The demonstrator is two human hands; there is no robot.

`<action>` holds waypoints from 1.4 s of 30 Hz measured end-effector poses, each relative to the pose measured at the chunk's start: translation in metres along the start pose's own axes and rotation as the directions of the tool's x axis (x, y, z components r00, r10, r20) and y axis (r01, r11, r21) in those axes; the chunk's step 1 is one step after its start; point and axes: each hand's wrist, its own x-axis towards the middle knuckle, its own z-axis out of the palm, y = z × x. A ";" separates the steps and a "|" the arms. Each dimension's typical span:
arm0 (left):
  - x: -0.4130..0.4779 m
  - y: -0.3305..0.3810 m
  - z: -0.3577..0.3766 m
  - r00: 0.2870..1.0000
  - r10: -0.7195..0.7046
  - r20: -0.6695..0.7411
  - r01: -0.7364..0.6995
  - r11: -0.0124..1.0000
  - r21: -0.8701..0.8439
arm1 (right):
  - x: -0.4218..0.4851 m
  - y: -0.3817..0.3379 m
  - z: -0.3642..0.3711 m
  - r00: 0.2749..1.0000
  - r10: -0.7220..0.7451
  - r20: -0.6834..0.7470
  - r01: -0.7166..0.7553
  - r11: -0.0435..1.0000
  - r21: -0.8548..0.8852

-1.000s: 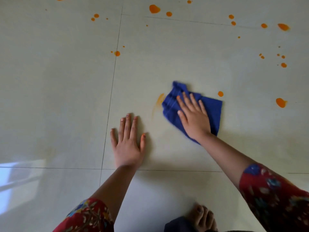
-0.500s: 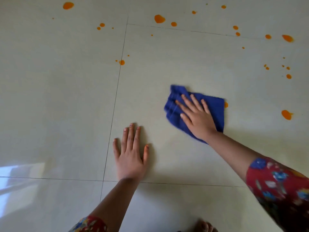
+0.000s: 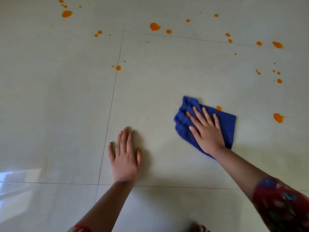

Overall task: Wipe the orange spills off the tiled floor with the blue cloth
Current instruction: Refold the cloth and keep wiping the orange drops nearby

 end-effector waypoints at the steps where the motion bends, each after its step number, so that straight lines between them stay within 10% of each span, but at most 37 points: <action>1: 0.004 0.006 -0.001 0.999 -0.034 -0.028 0.033 0.999 -0.036 | 0.014 -0.004 0.000 0.994 0.104 -0.016 -0.104 0.994 0.019; 4: 0.024 0.031 0.000 1.000 0.001 0.005 -0.001 0.992 -0.129 | 0.037 -0.041 0.000 0.973 0.227 -0.038 -0.223 0.971 0.086; 9: 0.038 0.063 0.021 0.933 0.275 0.233 -0.283 0.959 0.003 | -0.039 -0.024 0.008 0.993 -0.113 -0.038 0.116 0.990 0.079; 17: 0.037 0.066 0.018 0.924 0.250 0.289 -0.285 0.955 0.084 | 0.056 0.042 -0.010 0.873 0.487 -0.005 -0.480 0.862 0.159; 24: 0.038 0.066 0.019 0.927 0.247 0.282 -0.277 0.958 0.074 | -0.032 0.004 0.003 0.999 -0.040 -0.017 0.041 0.995 0.093; 32: 0.038 0.067 0.017 0.925 0.245 0.291 -0.280 0.956 0.084 | 0.066 0.056 -0.010 0.833 0.553 0.014 -0.549 0.823 0.148; 39: 0.041 0.069 0.013 0.910 0.211 0.358 -0.258 0.962 0.090 | -0.006 -0.028 -0.002 0.999 -0.037 -0.039 0.041 0.993 0.114; 42: 0.041 0.072 0.007 0.902 0.190 0.389 -0.246 0.964 0.100 | -0.036 0.029 0.003 0.995 0.081 -0.058 -0.074 0.991 0.114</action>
